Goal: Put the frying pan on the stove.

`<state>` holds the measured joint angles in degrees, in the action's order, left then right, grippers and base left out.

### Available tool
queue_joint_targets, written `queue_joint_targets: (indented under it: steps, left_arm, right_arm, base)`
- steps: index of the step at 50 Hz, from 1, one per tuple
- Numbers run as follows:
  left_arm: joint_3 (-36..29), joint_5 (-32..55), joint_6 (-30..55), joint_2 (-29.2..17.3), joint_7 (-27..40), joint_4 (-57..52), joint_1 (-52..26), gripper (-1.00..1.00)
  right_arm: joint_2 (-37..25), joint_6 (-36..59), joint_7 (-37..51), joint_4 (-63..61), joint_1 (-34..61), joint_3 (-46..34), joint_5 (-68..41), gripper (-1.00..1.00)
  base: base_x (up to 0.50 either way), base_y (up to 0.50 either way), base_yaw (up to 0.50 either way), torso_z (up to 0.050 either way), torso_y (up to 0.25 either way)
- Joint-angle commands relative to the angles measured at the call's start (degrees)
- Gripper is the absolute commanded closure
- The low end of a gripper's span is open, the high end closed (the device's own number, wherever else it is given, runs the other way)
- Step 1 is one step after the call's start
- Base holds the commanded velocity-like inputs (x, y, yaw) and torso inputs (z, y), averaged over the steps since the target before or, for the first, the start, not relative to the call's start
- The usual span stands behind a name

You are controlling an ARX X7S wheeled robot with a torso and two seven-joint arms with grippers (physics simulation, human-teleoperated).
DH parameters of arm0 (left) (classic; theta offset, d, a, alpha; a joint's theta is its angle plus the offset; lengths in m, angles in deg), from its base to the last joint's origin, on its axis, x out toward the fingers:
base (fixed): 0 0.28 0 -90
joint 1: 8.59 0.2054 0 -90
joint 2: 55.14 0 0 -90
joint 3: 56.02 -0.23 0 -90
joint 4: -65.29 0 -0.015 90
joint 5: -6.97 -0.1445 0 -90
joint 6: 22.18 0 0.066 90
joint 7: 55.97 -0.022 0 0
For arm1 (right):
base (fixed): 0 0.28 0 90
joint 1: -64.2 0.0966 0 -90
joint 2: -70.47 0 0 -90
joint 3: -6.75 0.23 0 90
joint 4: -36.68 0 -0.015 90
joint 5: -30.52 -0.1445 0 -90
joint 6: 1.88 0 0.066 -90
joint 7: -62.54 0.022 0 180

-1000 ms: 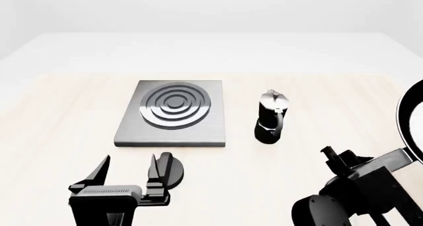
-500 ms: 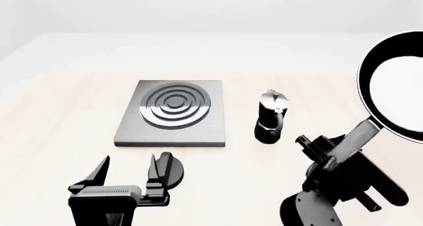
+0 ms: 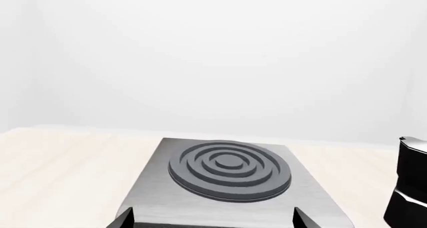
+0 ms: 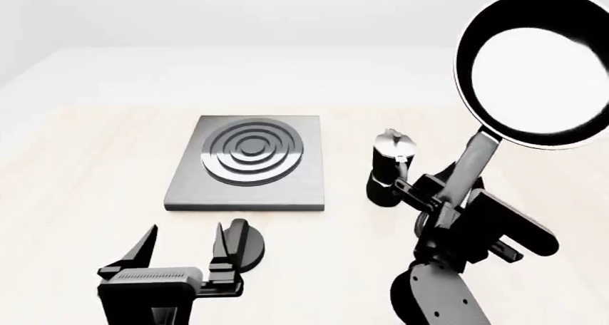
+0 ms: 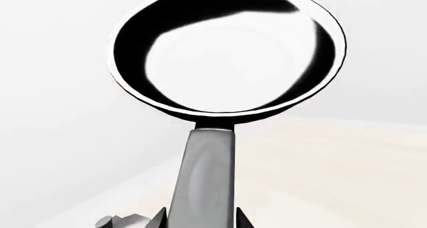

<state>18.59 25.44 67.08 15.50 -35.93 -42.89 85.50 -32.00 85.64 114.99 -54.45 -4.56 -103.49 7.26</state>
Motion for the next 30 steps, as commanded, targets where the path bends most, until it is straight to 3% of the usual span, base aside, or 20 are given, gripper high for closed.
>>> queue_joint_targets:
  steps: [1, 26, 27, 30]
  left_arm:
    - [0.1, 0.3, 0.4, -0.3, 0.3, -0.5, -0.2, -1.00]
    - [-0.7, -0.1, -0.1, -0.4, 0.7, -0.3, 0.0, -1.00]
    - [-0.7, -0.2, -0.2, -0.4, 0.6, -0.2, 0.0, -1.00]
    - [-0.7, 0.0, -0.3, -0.5, 0.6, -0.1, 0.1, -1.00]
  right_arm:
    - [-1.2, 0.9, -4.6, -2.2, 2.5, -2.6, 1.3, 1.00]
    - [-2.7, 13.4, -14.8, -2.8, 9.4, -7.2, -9.5, 1.00]
    - [-3.2, 17.3, -14.2, -2.8, 10.4, -8.0, -10.4, 1.00]
    - [-2.7, 15.0, -15.5, -1.9, 9.9, -7.7, -10.6, 1.00]
  base:
    - [0.00, 0.00, 0.00, 0.000, 0.000]
    - [0.00, 0.00, 0.00, 0.000, 0.002]
    - [0.00, 0.00, 0.00, 0.000, 0.011]
    - [0.00, 0.00, 0.00, 0.000, 0.000]
